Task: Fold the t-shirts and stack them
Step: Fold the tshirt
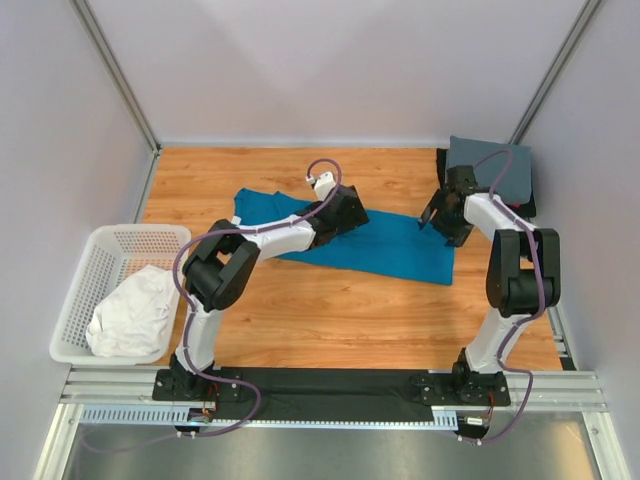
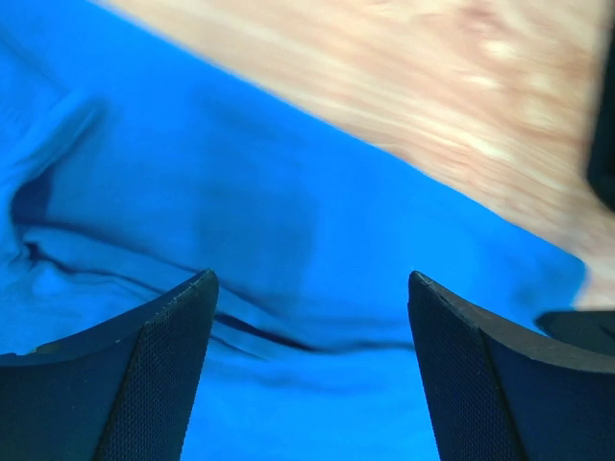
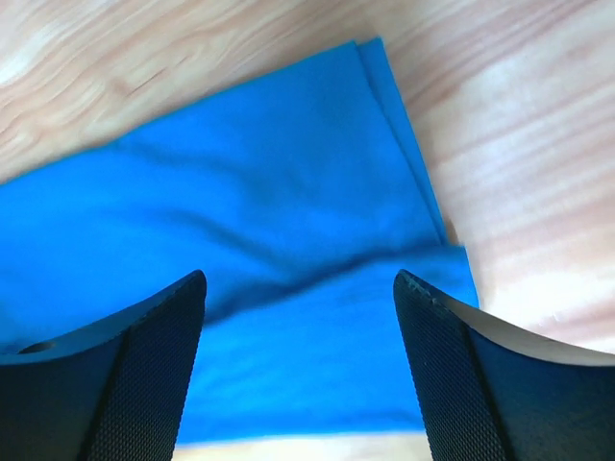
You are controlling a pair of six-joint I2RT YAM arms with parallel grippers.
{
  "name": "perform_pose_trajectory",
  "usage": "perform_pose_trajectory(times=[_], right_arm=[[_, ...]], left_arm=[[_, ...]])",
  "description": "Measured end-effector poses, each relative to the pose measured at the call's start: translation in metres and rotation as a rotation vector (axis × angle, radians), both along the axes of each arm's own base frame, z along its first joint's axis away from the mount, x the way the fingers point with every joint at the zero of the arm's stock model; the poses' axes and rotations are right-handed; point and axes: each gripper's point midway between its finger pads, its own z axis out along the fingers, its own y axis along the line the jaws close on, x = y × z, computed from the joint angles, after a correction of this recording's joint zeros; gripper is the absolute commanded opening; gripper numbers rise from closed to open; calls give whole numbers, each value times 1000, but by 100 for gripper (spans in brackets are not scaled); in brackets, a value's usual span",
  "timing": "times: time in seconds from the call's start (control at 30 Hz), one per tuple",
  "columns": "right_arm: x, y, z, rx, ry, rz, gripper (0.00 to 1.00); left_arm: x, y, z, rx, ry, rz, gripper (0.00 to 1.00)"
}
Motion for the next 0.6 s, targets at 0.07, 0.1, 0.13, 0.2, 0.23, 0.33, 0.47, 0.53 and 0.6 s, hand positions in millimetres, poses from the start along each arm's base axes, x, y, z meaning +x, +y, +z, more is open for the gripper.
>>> perform_pose_trajectory(times=[0.07,0.1,0.13,0.2,0.23,0.33,0.47,0.53,0.6], right_arm=[[-2,3,18,18,-19,26,81],[1,6,29,29,-42,40,82],[5,9,42,40,-74,67,83],[14,18,70,61,-154,142,85],[18,24,83,74,-195,186,85],[25,51,108,108,-306,377,100],[19,94,107,28,-363,704,100],[14,115,98,-83,-365,885,100],[11,132,83,-182,-344,1040,100]], left_arm=[[-1,0,23,-12,-36,-48,88],[-3,2,39,-22,-59,-66,88],[-6,5,58,-38,-82,-81,88],[-10,16,102,-85,-141,-91,89],[-11,26,125,-113,-170,-81,89],[-10,70,176,-181,-236,9,89],[-2,140,169,-198,-220,201,91],[-1,164,132,-170,-141,272,91],[-1,181,91,-133,-43,326,91]])
